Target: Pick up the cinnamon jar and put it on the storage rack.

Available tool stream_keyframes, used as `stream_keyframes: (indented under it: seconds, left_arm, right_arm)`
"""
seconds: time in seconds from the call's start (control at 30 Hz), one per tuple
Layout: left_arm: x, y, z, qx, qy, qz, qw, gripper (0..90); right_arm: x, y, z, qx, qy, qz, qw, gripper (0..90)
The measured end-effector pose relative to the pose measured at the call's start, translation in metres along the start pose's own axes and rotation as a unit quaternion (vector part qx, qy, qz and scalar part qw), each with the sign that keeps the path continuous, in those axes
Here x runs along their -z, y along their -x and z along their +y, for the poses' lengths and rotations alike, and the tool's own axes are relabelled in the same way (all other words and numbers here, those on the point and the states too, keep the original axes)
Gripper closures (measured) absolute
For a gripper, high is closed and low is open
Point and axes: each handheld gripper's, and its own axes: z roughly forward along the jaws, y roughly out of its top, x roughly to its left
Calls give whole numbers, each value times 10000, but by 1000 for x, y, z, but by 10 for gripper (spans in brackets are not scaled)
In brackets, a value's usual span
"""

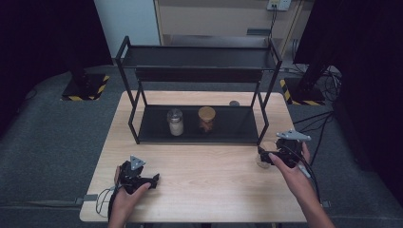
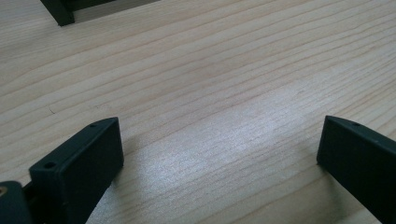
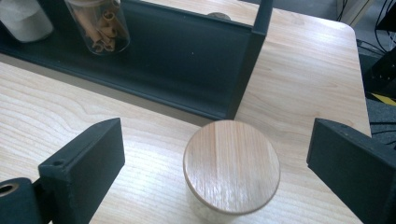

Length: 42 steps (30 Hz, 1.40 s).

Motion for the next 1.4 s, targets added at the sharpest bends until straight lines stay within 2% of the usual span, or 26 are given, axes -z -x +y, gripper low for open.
stream_keyframes:
  seconds: [0.43,1.1,1.4]
  left_arm:
    - [0,0,0,-1,-1,0,10000,0]
    - [0,0,0,-1,-2,0,10000,0]
    - [0,0,0,0,-1,0,10000,0]
  right_arm:
    - [3,8,-15,-94,-72,-16,9999,39]
    - [0,12,-39,-244,-205,-10,9995,40]
    - [-3,12,-45,-184,-254,-62,9995,40]
